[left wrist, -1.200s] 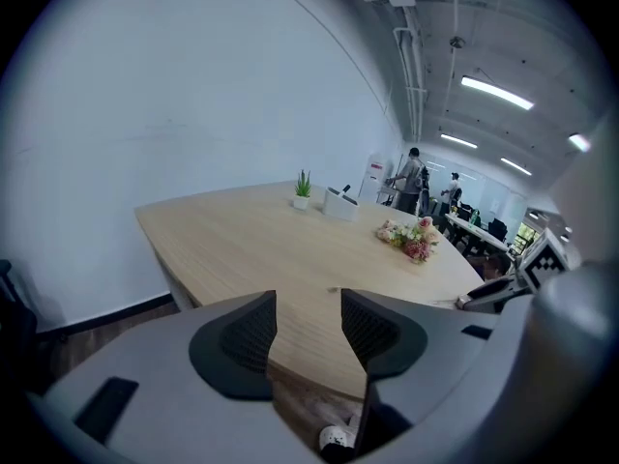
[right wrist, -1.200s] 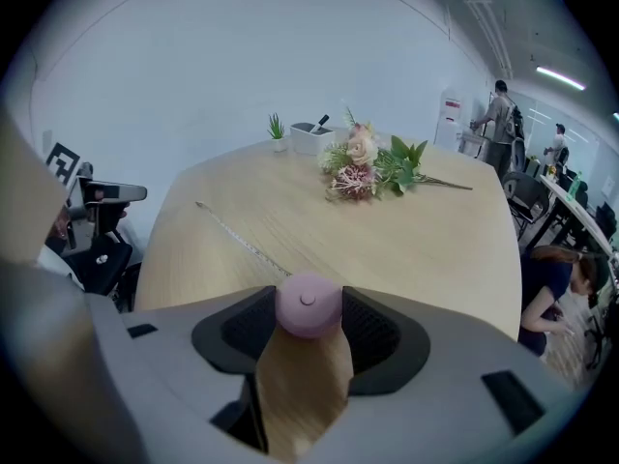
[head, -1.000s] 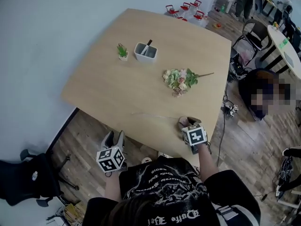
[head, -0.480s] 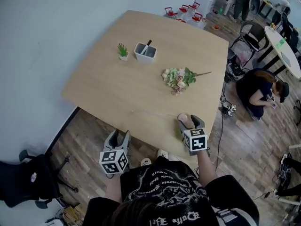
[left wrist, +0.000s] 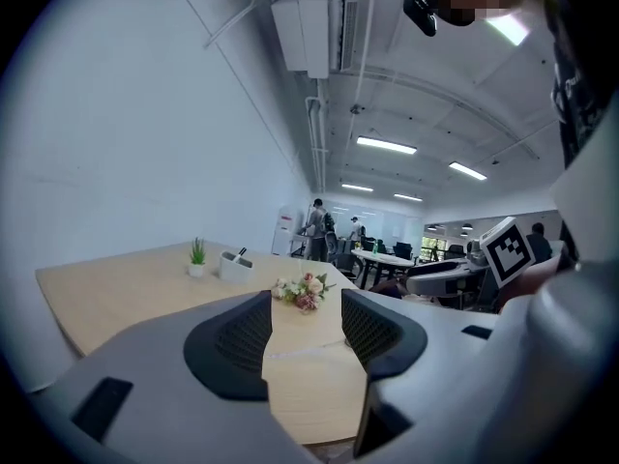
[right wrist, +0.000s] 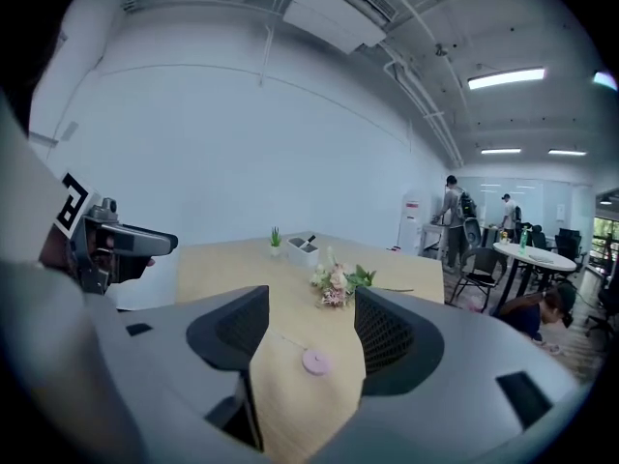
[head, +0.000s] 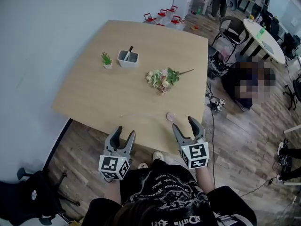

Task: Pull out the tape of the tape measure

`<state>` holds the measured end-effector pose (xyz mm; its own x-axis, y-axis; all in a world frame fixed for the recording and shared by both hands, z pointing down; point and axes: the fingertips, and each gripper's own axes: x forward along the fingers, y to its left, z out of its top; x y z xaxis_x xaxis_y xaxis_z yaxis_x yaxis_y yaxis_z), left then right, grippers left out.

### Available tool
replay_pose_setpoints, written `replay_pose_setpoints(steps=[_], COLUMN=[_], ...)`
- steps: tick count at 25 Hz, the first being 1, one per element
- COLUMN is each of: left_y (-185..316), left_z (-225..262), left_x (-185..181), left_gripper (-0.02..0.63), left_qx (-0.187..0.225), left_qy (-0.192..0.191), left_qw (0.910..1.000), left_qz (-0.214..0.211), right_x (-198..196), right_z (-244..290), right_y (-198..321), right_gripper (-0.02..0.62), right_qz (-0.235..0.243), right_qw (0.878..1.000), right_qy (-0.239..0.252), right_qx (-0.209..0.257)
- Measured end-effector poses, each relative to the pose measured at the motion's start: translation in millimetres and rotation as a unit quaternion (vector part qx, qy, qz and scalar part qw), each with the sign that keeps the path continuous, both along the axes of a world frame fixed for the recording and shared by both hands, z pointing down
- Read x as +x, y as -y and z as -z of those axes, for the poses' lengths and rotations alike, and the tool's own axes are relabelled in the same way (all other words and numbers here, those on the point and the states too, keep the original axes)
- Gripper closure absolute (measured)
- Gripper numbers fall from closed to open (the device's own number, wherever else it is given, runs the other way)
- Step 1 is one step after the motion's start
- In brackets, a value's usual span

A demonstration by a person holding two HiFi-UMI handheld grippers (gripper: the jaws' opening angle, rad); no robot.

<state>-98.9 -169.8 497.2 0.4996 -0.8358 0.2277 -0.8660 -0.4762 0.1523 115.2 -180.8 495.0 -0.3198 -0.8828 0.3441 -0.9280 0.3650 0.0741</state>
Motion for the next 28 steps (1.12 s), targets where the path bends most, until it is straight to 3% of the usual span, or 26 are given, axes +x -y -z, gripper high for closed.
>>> replay_pose_setpoints(steps=[10, 16, 18, 24, 28], left_y=[-16.5, -11.6, -13.1, -19.7, -18.8], left_z=[2.5, 16.4, 17.7, 11.2, 14.2], left_x=[22.8, 20.7, 21.8, 25.7, 24.7], left_gripper=[0.402, 0.571, 0.595, 0.6, 0.6], left_qx=[0.006, 0.024, 0.024, 0.01, 0.003], left_qy=[-0.005, -0.029, -0.034, -0.041, -0.071], left_qw=[0.9983, 0.998, 0.9973, 0.9959, 0.9935], left_qz=[-0.057, -0.051, -0.06, -0.08, -0.089], right_x=[5.1, -1.0, -3.6, -9.1, -18.3], right_z=[4.7, 14.4, 16.3, 16.5, 17.4], right_y=[-18.1, -19.6, -21.7, -26.0, -25.8], right_gripper=[0.323, 0.501, 0.55, 0.581, 0.582], right_qz=[-0.013, -0.009, -0.008, -0.001, 0.013], right_qw=[1.0, 1.0, 1.0, 0.999, 0.999], right_qy=[0.002, 0.0, 0.003, 0.006, -0.009], right_qx=[0.016, 0.025, 0.028, 0.031, 0.035])
